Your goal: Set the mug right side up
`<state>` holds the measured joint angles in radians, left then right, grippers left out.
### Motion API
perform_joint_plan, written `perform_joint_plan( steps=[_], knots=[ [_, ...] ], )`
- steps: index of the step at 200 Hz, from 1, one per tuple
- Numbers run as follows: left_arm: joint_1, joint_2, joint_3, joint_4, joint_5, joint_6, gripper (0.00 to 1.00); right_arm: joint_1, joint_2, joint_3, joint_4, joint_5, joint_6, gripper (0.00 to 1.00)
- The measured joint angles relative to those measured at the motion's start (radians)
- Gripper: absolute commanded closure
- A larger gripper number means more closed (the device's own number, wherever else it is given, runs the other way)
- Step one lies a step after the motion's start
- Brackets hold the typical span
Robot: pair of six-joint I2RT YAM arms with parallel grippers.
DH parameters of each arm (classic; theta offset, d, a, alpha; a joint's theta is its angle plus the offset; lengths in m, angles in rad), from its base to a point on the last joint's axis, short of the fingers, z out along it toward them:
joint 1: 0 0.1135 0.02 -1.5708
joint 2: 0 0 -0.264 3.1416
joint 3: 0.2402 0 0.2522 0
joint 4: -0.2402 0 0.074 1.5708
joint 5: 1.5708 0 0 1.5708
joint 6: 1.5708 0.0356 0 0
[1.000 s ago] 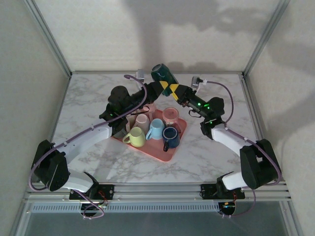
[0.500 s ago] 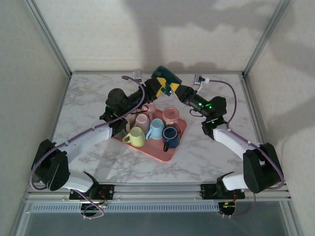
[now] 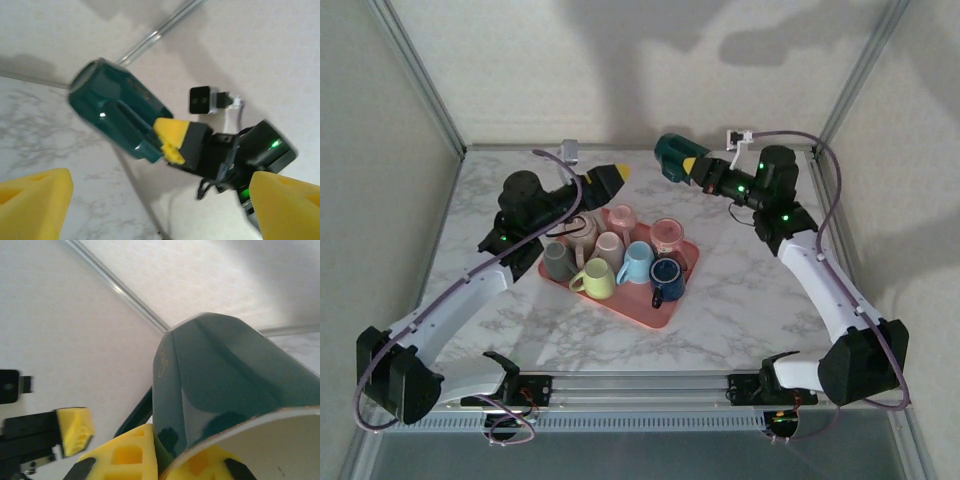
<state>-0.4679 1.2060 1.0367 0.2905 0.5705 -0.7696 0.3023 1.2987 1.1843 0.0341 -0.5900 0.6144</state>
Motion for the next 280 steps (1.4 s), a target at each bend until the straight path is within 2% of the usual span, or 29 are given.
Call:
perform_joint_plan(
  steps=[31,64,118,162,193,225,280],
  knots=[
    [0.001,-0.016,0.044,-0.204,-0.012,0.211,0.1,-0.029,0.039,0.152,-0.295,0.077,-0.148,1.0],
    [0.001,-0.024,0.096,-0.362,-0.055,0.423,0.12,-0.044,0.156,0.34,-0.575,0.222,-0.267,1.0],
    [0.001,-0.037,0.1,-0.447,-0.071,0.684,0.14,-0.068,0.434,0.649,-0.935,0.461,-0.39,1.0],
    [0.001,-0.051,0.077,-0.47,-0.069,0.907,0.12,-0.077,0.665,0.91,-1.125,0.547,-0.509,1.0],
    [0.001,-0.063,0.052,-0.467,-0.07,0.983,0.12,-0.077,0.822,1.109,-1.228,0.587,-0.592,1.0],
    [0.001,-0.03,0.059,-0.469,-0.088,0.995,0.13,-0.079,0.977,1.29,-1.304,0.614,-0.673,1.0],
    [0.001,0.1,0.111,-0.506,-0.089,1.002,0.14,-0.093,1.118,1.36,-1.345,0.613,-0.799,1.0]
  ],
)
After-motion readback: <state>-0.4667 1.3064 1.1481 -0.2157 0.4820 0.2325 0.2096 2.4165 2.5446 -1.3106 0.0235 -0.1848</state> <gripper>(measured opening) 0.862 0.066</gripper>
